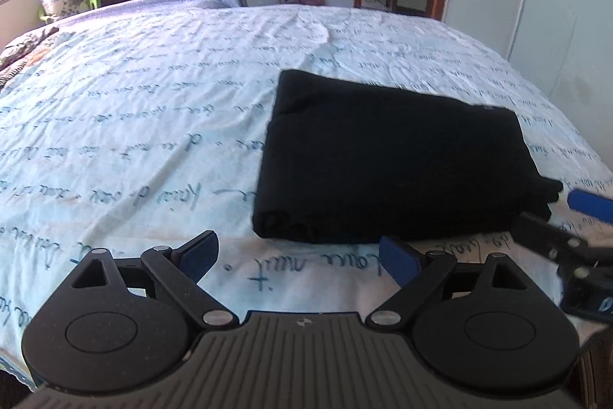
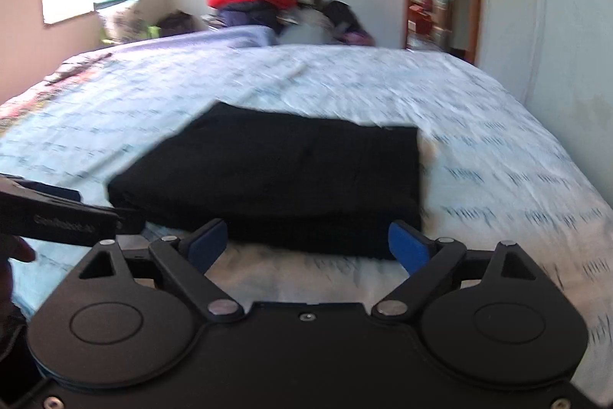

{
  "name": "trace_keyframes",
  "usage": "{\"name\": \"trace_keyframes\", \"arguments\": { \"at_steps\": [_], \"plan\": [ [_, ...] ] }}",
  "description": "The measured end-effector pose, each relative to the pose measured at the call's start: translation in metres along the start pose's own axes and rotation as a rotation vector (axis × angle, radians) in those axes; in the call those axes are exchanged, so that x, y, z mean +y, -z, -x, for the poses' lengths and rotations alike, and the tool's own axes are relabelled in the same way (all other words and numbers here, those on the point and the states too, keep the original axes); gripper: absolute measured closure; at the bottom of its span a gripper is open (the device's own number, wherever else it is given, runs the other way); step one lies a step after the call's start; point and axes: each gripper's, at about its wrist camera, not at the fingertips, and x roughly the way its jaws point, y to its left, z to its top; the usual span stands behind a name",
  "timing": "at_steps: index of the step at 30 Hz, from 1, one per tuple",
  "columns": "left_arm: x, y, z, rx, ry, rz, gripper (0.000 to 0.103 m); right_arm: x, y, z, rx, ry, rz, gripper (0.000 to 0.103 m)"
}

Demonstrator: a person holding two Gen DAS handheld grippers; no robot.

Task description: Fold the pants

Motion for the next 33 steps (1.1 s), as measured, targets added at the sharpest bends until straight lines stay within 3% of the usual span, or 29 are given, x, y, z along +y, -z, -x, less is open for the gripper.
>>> {"name": "trace_keyframes", "arguments": {
  "at_steps": [2,7,11,15,18,20,21,22,25,29,33],
  "plan": [
    [0.003,-0.007,0.002,-0.027,-0.021,0.012,0.010,0.001,-0.022,-0.007,-0.048,-0.094,0.021,0.011],
    [0.008,-0.032,-0.006,-0.068,-0.045,0.009,0.010,0.022,-0.094,-0.071,-0.082,-0.191,0.130,0.012],
    [0.010,-0.044,-0.028,-0.042,-0.071,0.001,0.010,0.039,-0.137,-0.151,0.043,-0.301,0.177,0.015],
    [0.018,-0.045,-0.046,0.012,-0.045,0.026,0.010,0.052,-0.155,-0.219,0.185,-0.363,0.204,0.021],
    [0.021,-0.040,-0.051,0.029,-0.020,0.042,0.010,0.053,-0.153,-0.257,0.291,-0.433,0.154,0.038],
    [0.022,-0.036,-0.052,0.031,-0.009,0.041,0.012,0.053,-0.149,-0.274,0.349,-0.461,0.113,0.063],
    [0.022,-0.034,-0.052,0.034,-0.001,0.030,0.014,0.055,-0.148,-0.280,0.367,-0.474,0.107,0.070],
    [0.021,-0.034,-0.051,0.035,0.007,0.020,0.016,0.058,-0.147,-0.283,0.377,-0.473,0.119,0.084],
    [0.019,-0.031,-0.049,0.035,0.036,-0.001,0.027,0.063,-0.148,-0.284,0.369,-0.470,0.148,0.092],
    [0.014,-0.029,-0.049,0.046,0.075,-0.009,0.042,0.064,-0.153,-0.290,0.334,-0.421,0.116,0.094],
    [0.010,-0.029,-0.046,0.038,0.069,-0.037,0.041,0.068,-0.145,-0.297,0.339,-0.376,0.114,0.093]
  ]
}}
